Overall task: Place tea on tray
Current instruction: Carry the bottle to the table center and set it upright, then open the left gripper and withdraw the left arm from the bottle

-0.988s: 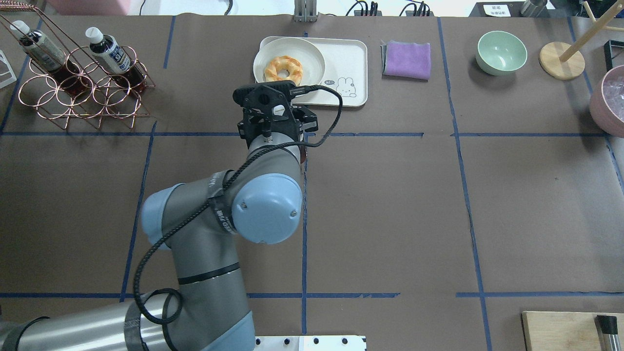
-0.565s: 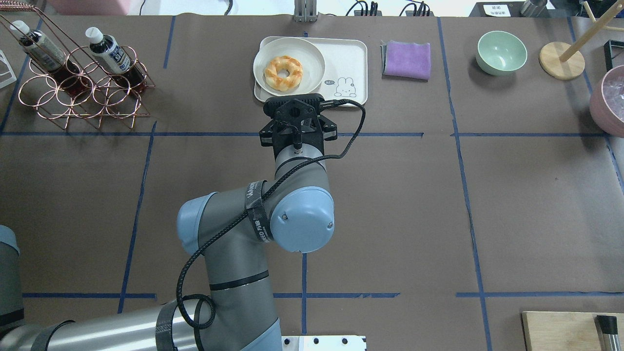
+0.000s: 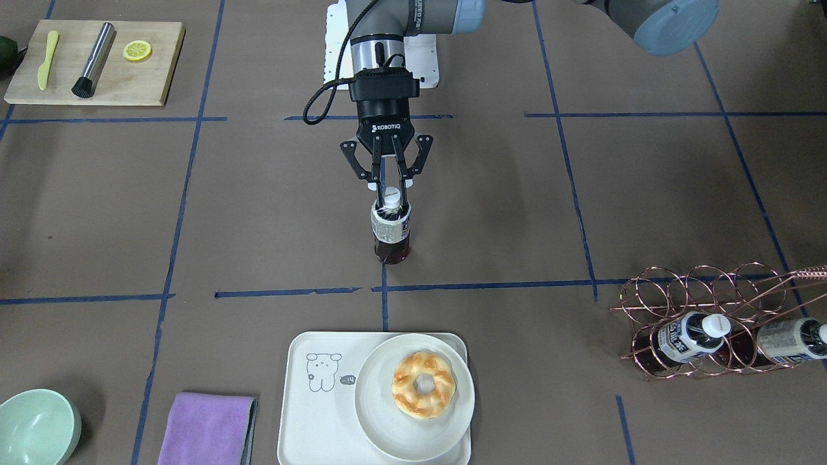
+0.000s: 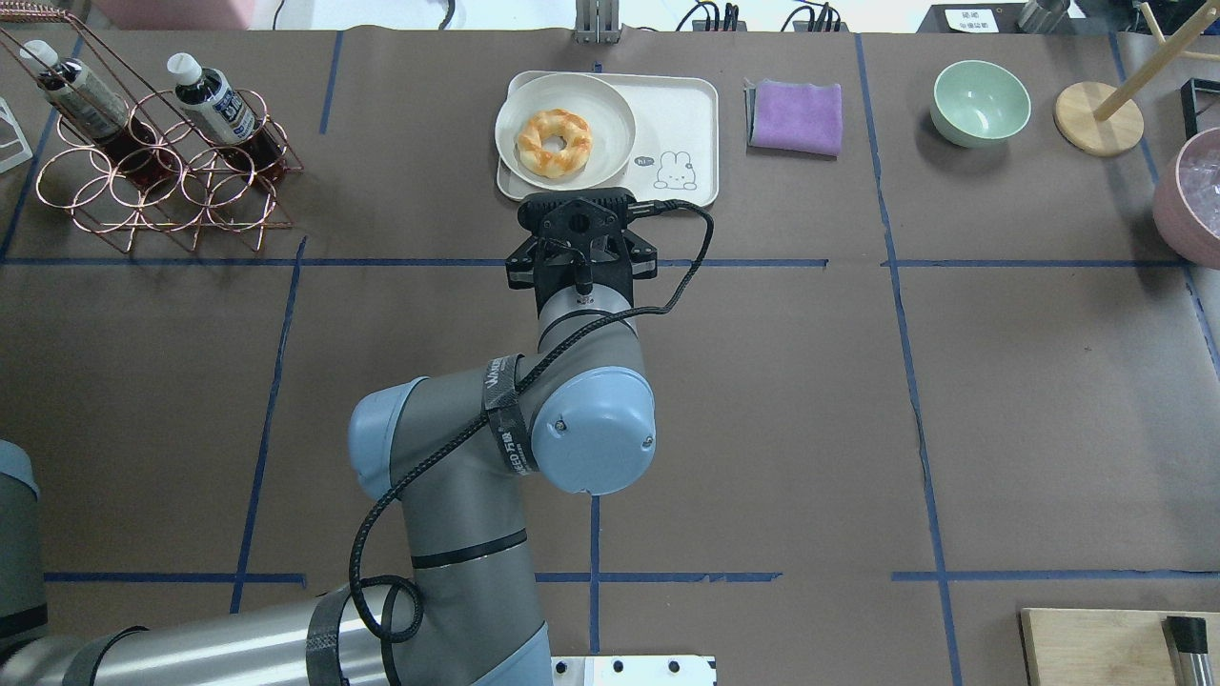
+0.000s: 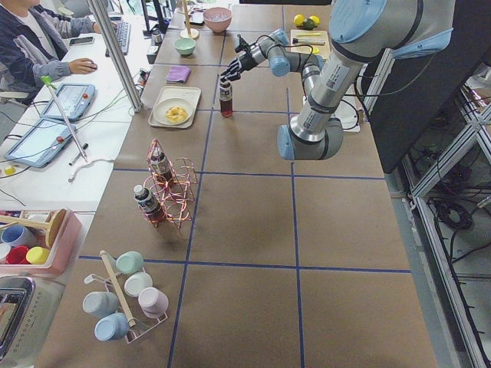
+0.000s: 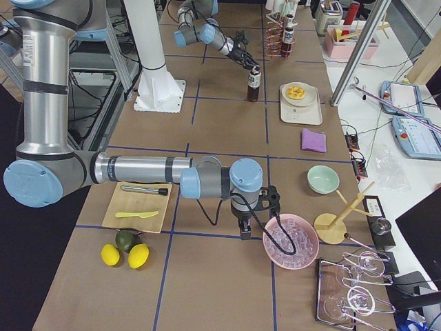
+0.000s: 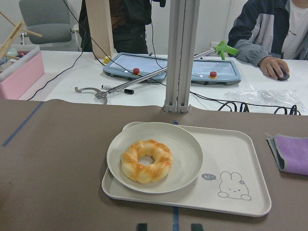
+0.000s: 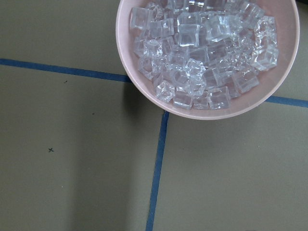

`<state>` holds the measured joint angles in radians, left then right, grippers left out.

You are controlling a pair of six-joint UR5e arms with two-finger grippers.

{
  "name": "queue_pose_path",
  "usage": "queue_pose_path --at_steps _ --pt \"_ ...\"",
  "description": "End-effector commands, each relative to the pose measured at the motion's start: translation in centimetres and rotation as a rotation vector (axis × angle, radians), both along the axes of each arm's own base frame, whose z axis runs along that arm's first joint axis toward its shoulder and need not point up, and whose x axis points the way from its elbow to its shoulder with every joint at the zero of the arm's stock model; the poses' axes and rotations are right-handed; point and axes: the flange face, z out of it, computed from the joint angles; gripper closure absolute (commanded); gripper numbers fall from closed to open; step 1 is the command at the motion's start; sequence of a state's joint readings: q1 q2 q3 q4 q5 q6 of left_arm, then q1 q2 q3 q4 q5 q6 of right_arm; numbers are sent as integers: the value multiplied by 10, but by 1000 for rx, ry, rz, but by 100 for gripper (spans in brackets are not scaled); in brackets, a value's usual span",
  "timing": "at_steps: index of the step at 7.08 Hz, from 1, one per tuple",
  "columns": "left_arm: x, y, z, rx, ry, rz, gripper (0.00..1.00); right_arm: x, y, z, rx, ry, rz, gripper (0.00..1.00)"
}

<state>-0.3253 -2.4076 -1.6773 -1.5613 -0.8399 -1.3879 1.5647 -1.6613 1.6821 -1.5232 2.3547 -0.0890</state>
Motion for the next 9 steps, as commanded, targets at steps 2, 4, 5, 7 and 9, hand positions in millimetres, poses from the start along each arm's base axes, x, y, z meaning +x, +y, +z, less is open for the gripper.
queue_pose_path --at_steps 2,4,5,7,9 --pt "-13 3 -10 25 -8 28 0 0 0 0 0 0 1 0" --pt "-77 25 -26 23 16 141 0 0 -1 -1 1 0 1 0" --pt "-118 19 -5 -62 22 229 0 0 -2 -2 3 0 1 0" --pt "-177 -12 80 -283 -73 405 0 0 -5 -5 9 -2 1 0" --pt "-277 -67 153 -501 -182 650 0 0 -6 -9 19 0 1 0"
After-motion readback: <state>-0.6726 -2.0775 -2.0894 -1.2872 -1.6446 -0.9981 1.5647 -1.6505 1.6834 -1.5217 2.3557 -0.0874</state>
